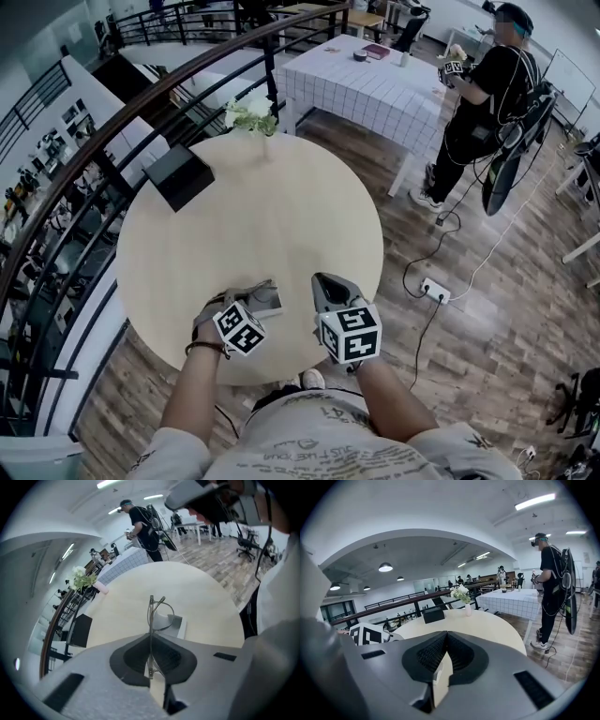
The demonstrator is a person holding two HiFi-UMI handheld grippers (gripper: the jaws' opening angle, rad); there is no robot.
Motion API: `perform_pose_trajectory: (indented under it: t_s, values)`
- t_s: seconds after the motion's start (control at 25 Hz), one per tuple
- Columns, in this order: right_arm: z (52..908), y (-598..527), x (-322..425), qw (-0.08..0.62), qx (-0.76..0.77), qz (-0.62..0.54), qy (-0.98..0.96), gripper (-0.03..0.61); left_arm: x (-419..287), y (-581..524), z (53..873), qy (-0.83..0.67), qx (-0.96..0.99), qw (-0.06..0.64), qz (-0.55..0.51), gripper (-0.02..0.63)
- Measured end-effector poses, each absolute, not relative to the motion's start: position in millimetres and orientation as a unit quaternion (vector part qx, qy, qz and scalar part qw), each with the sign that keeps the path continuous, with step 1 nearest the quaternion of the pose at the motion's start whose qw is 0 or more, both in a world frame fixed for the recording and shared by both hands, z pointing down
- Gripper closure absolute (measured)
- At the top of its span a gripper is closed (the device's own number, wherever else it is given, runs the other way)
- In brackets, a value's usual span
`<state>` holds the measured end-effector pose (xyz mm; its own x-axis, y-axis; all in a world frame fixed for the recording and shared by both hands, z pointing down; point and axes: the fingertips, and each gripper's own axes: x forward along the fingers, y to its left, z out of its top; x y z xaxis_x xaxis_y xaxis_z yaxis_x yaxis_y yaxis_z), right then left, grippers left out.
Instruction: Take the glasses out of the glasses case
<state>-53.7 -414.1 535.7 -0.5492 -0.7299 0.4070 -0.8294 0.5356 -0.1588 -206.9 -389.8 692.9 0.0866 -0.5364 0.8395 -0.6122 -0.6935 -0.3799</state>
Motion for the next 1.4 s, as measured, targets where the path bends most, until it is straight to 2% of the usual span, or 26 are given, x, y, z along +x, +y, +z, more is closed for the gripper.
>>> perform_pose_trajectory:
  t_s: [0.16,0.28,0.4,0.6,0.84,1.04,1.4]
  values:
    - [525,-416,-74,0.128,0.434,0.165,-0.876,0.563,-203,-389,651,-0.452,0.765,0.096,0.449,0.592]
    - [516,-414,-90,0.108,0.418,0.162,-0.887,0.563,-206,-386,618,-0.497,0.770,0.114,0.385,0.592]
    - [500,-413,-109,0.074,0.394,0.159,-0.902,0.563,-214,-387,585,-0.544,0.761,0.107,0.336,0.592]
    - [456,-409,-125,-0.023,0.367,0.145,-0.918,0.563,-220,-386,520,-0.618,0.749,0.096,0.219,0.592]
    - [409,-394,-137,-0.061,0.361,0.081,-0.927,0.565,-236,-370,451,-0.669,0.730,0.092,0.106,0.592]
    - [392,-386,-146,-0.055,0.352,0.074,-0.931,0.565,-236,-356,421,-0.702,0.705,0.076,0.071,0.592]
    - [404,-387,-153,-0.026,0.353,0.078,-0.932,0.565,-242,-354,438,-0.705,0.696,0.120,0.063,0.592]
